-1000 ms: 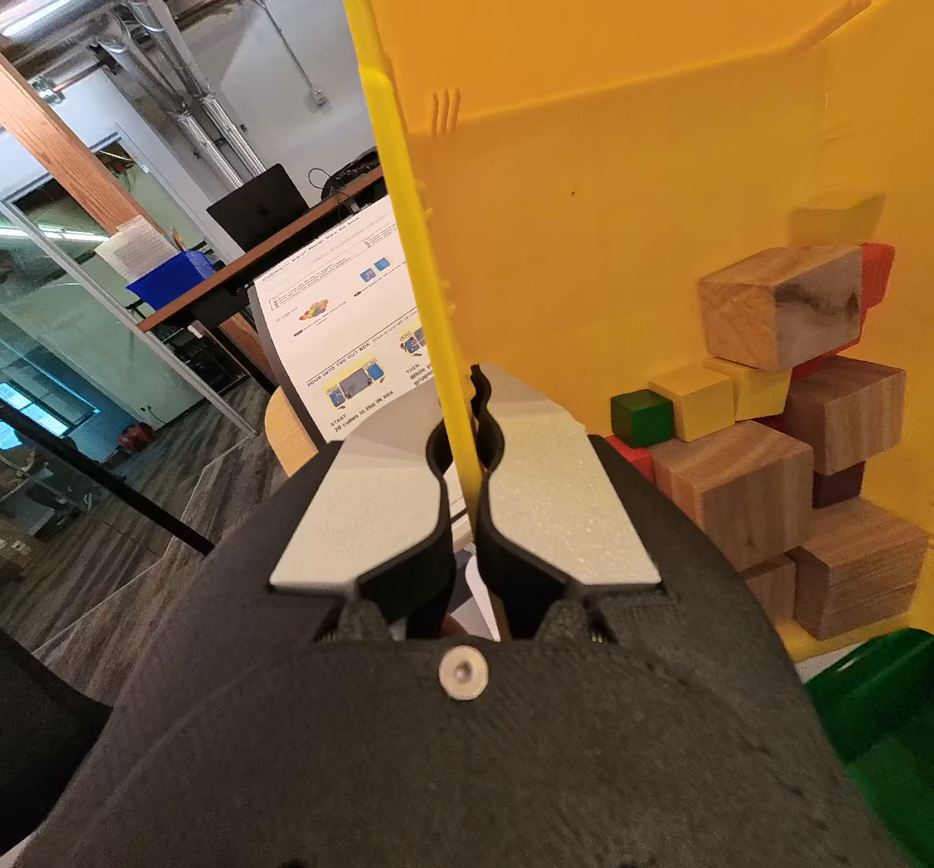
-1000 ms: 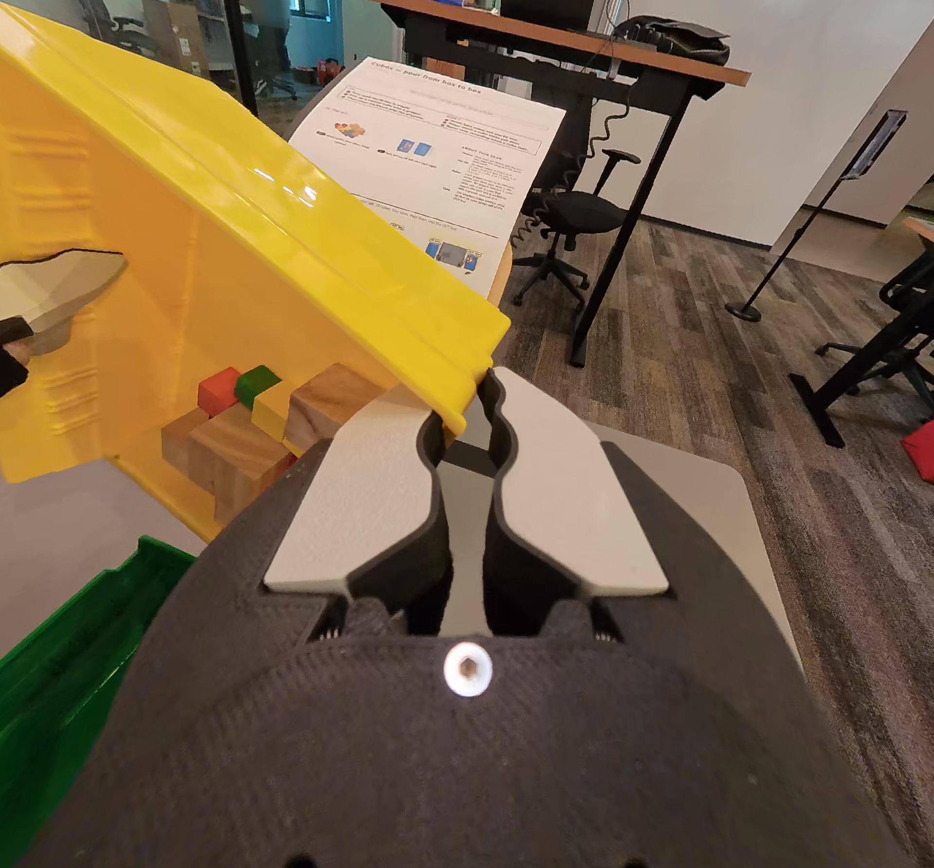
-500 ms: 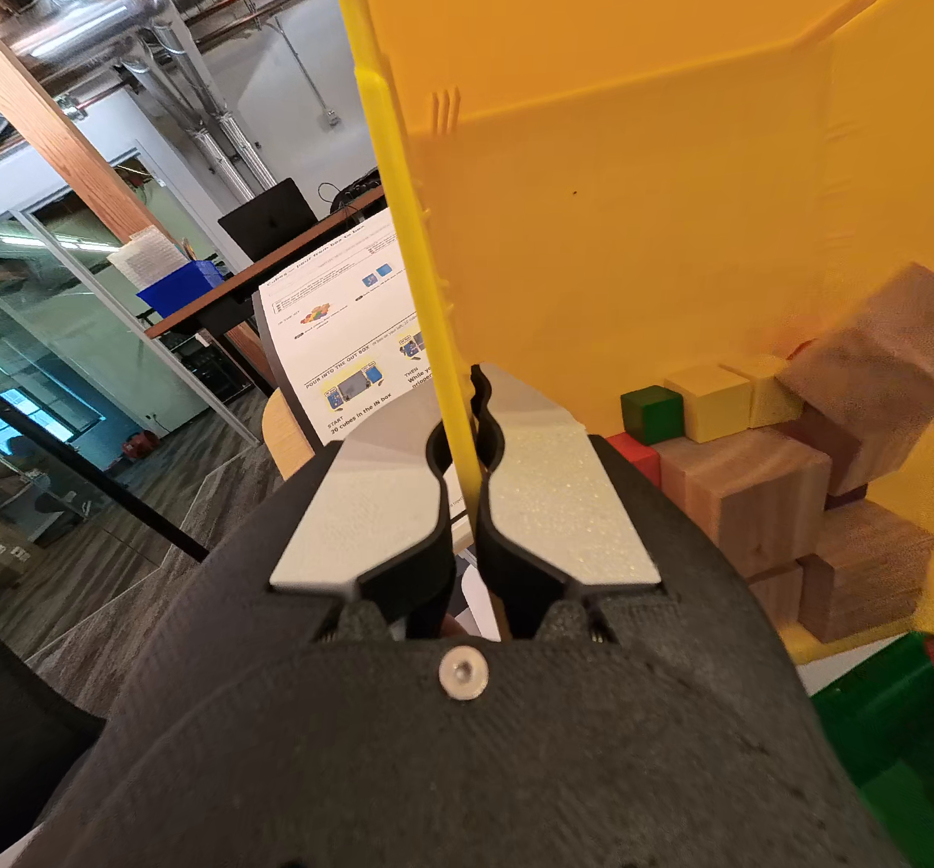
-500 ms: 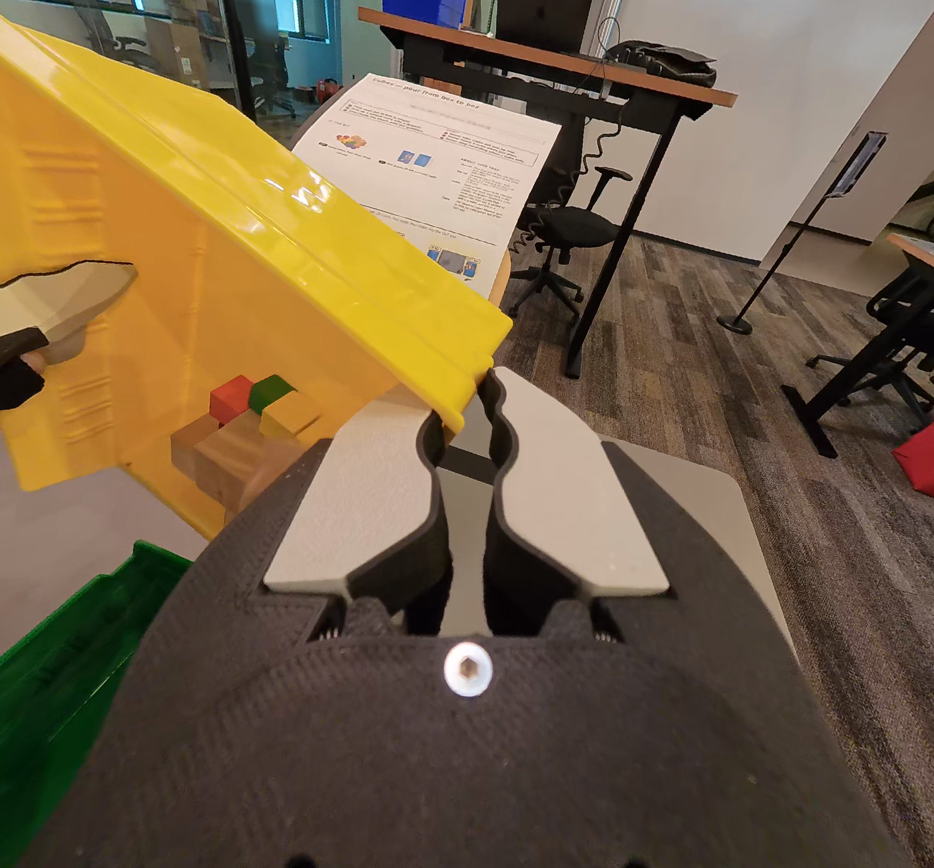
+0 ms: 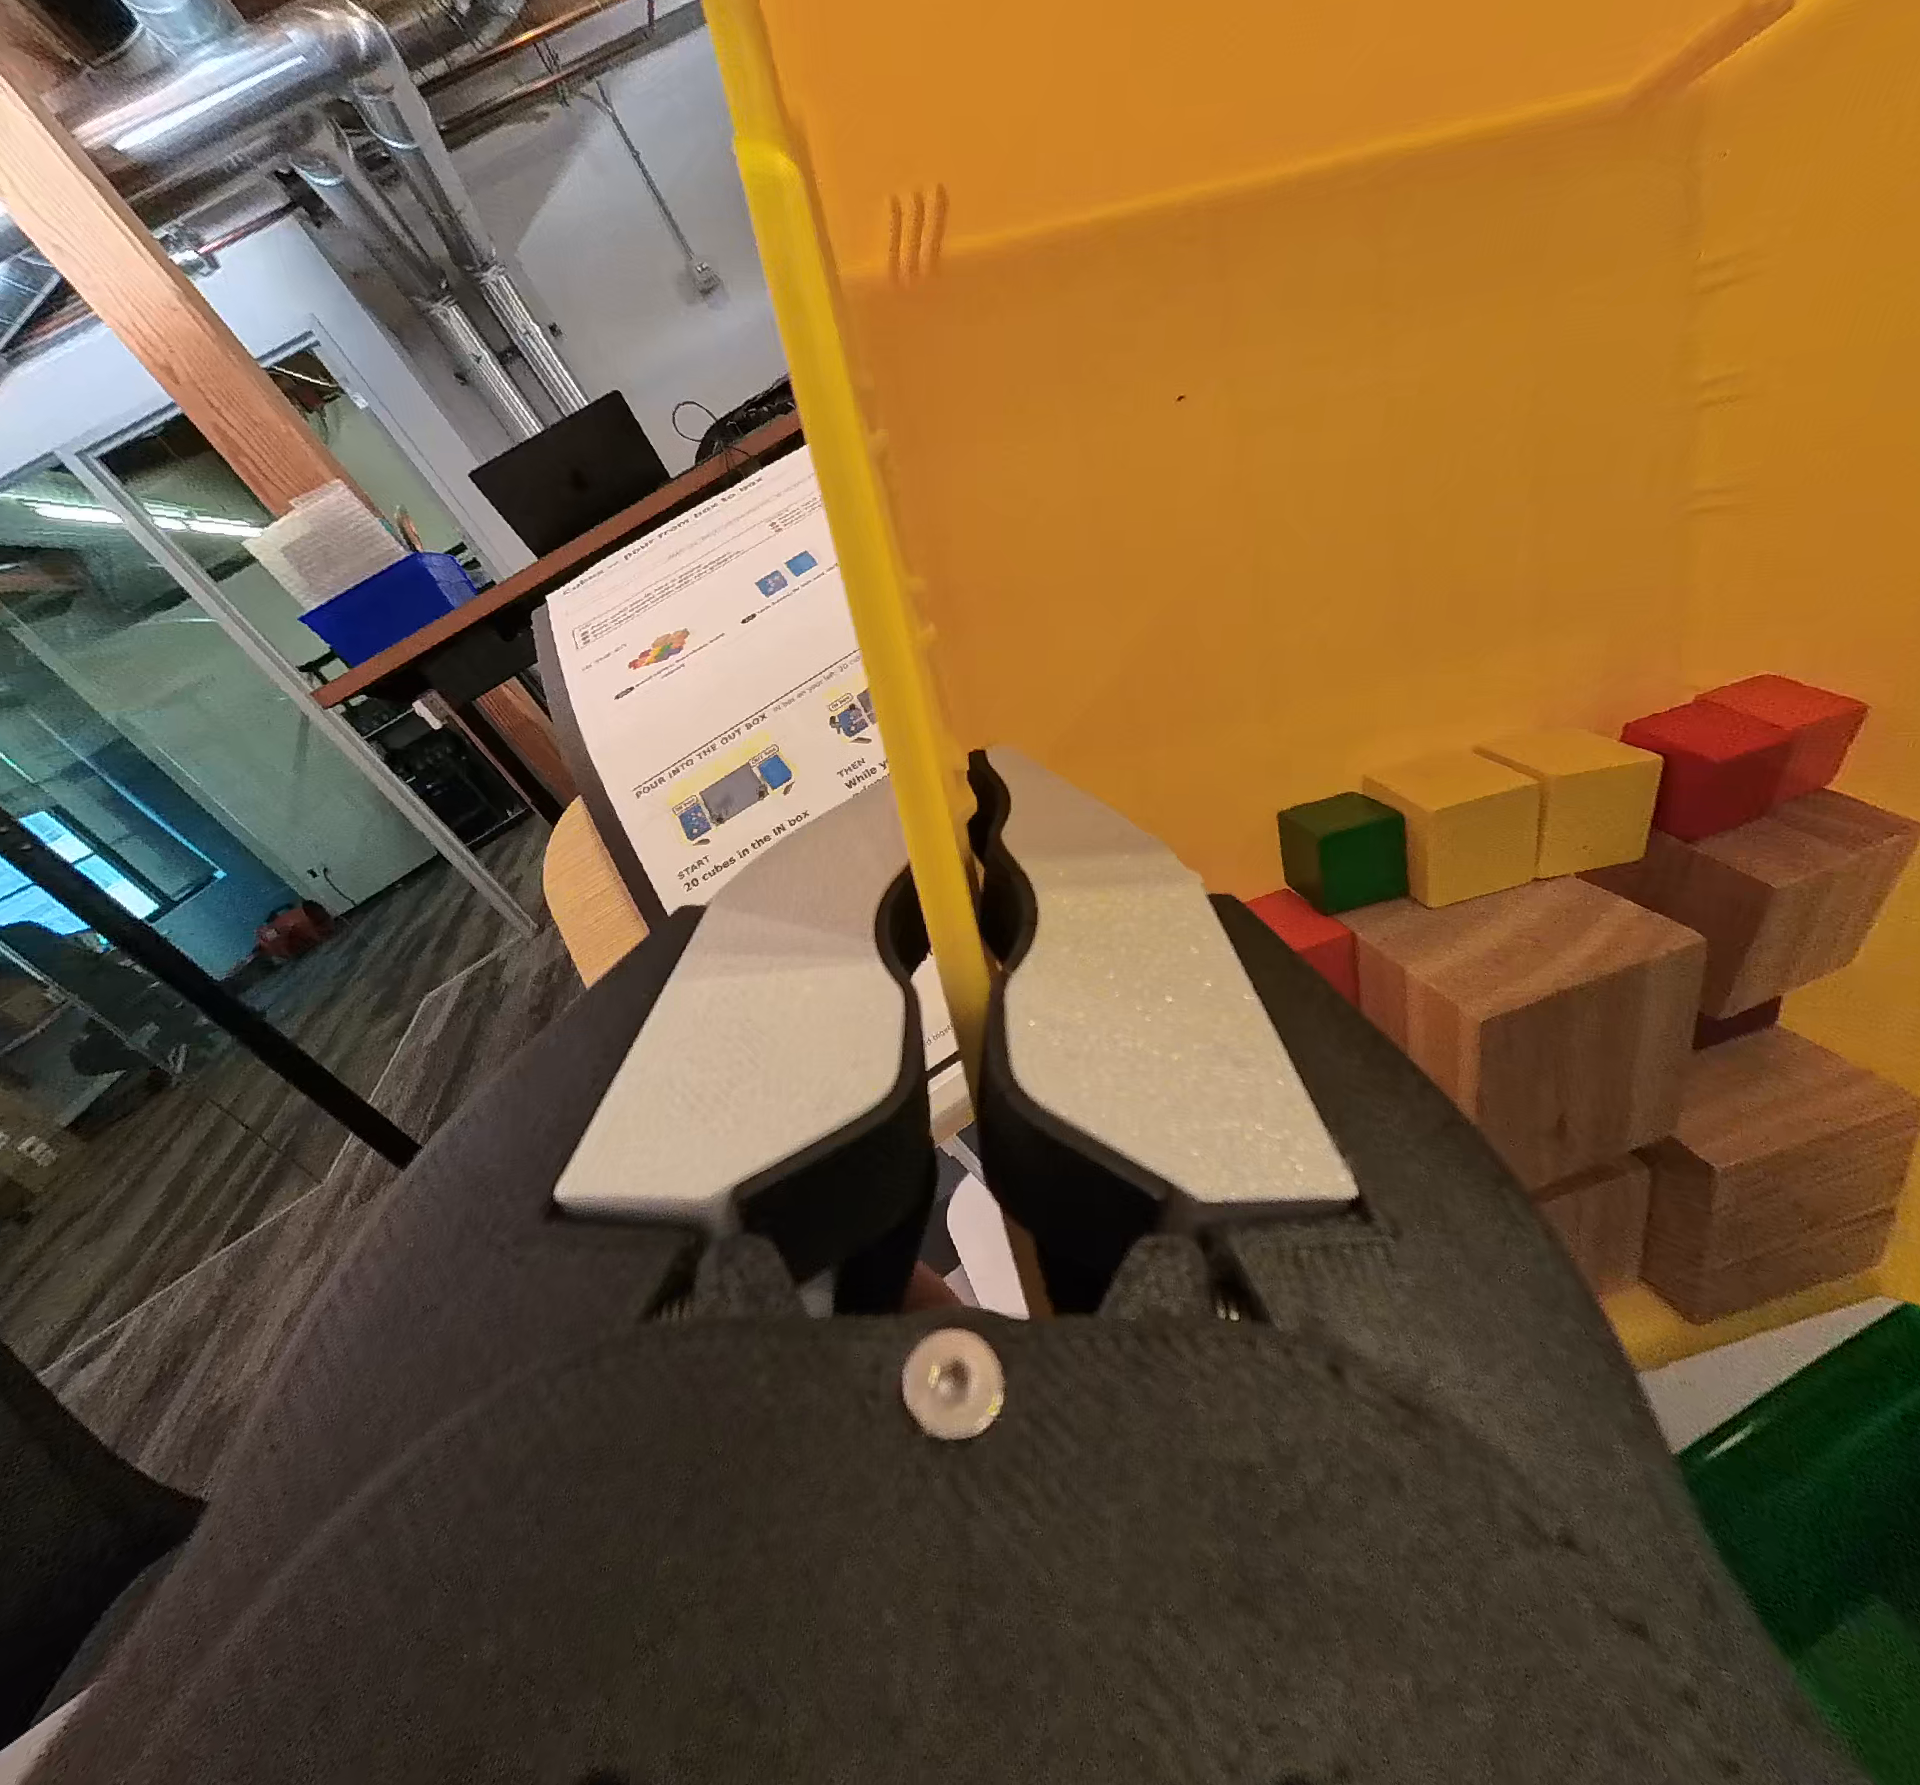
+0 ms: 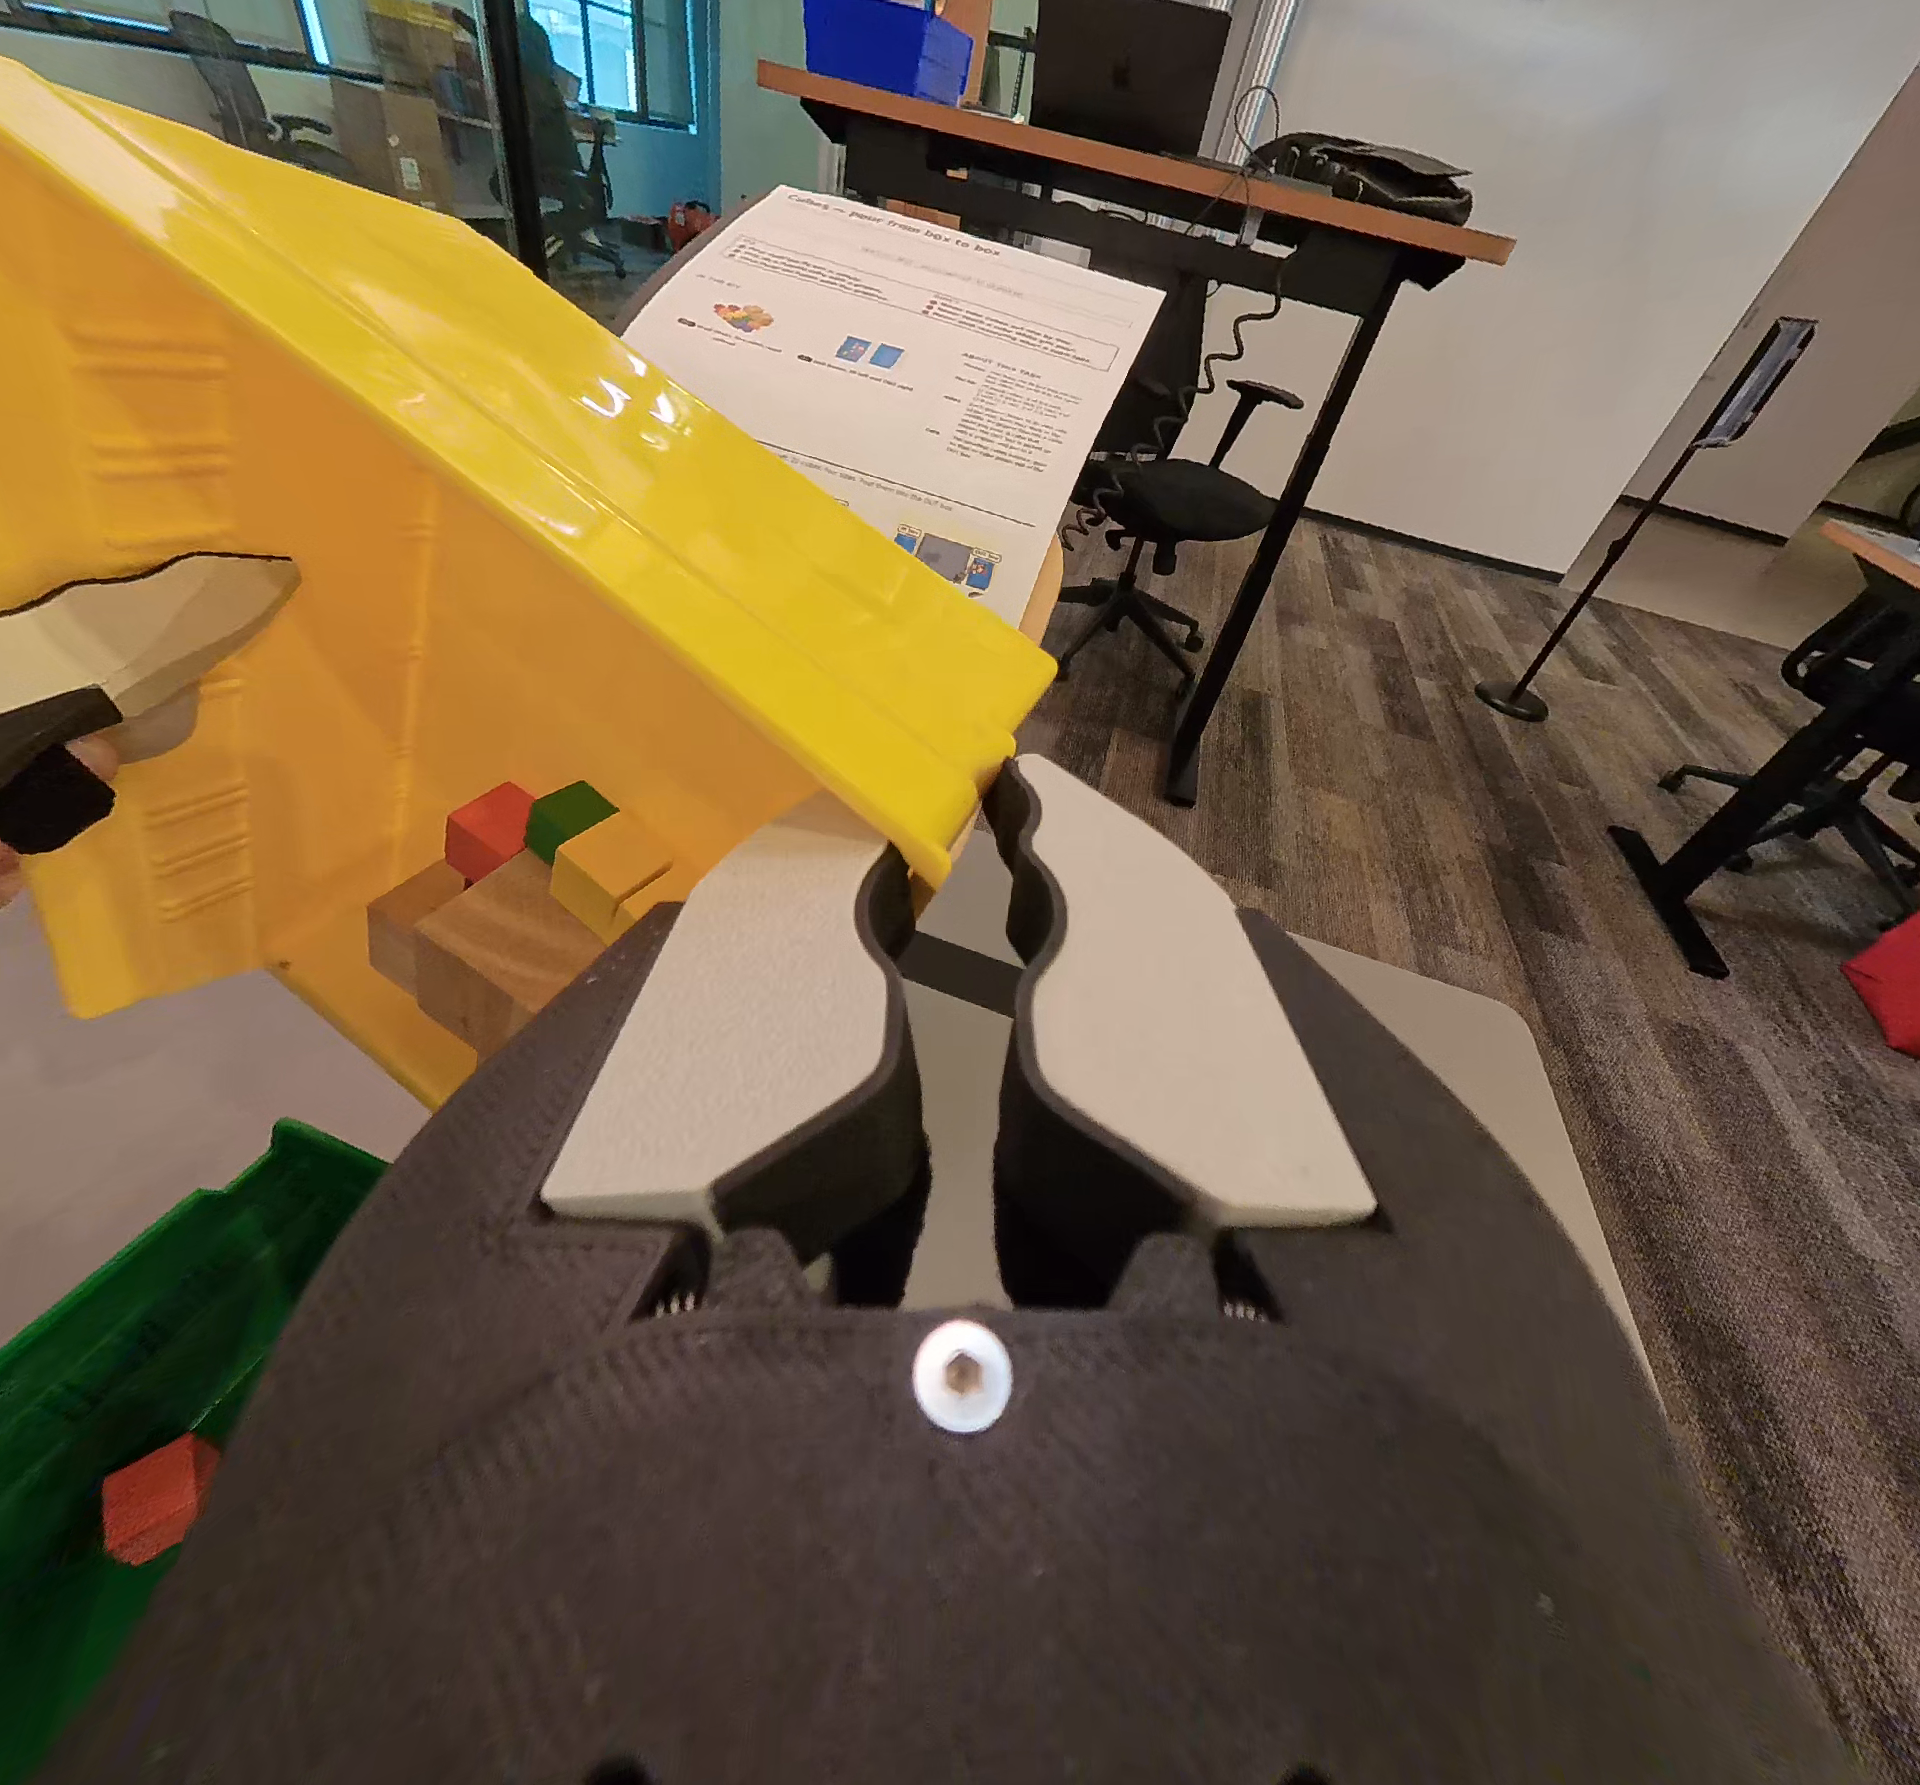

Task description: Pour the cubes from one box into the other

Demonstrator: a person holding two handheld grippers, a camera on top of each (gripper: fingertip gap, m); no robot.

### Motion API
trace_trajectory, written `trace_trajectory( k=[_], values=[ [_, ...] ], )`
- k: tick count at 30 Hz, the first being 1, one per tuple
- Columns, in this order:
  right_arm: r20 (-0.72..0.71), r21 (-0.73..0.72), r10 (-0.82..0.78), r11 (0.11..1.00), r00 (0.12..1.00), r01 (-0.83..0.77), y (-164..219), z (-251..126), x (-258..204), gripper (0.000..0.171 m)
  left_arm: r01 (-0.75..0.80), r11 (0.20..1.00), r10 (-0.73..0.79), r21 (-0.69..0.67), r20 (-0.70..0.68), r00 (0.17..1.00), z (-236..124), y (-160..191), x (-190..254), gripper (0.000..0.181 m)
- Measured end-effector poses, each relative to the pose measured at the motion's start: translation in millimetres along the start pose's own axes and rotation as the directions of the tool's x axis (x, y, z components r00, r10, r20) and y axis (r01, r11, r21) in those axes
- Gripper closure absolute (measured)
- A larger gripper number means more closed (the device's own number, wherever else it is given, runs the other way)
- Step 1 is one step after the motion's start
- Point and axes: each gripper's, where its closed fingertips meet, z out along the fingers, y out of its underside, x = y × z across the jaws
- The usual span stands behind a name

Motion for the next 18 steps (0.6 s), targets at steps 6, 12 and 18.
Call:
trace_trajectory(
  k=[6, 12, 18],
  values=[
    [-0.009, 0.044, -0.022, 0.999, 1.000, 0.022, -7, -6, -4, 0.163, 0.018, 0.999, -0.018, 0.036, 0.011, 1.000, -6, -3, -1, 0.178],
    [-0.010, 0.065, -0.045, 0.997, 0.999, 0.045, -11, -11, -10, 0.163, 0.028, 0.997, -0.030, 0.066, 0.029, 0.999, -12, -2, -2, 0.178],
    [-0.019, 0.075, -0.051, 0.996, 0.999, 0.052, -8, -15, -14, 0.163, 0.041, 0.996, -0.044, 0.083, 0.041, 0.998, -16, 2, 0, 0.178]
  ],
)
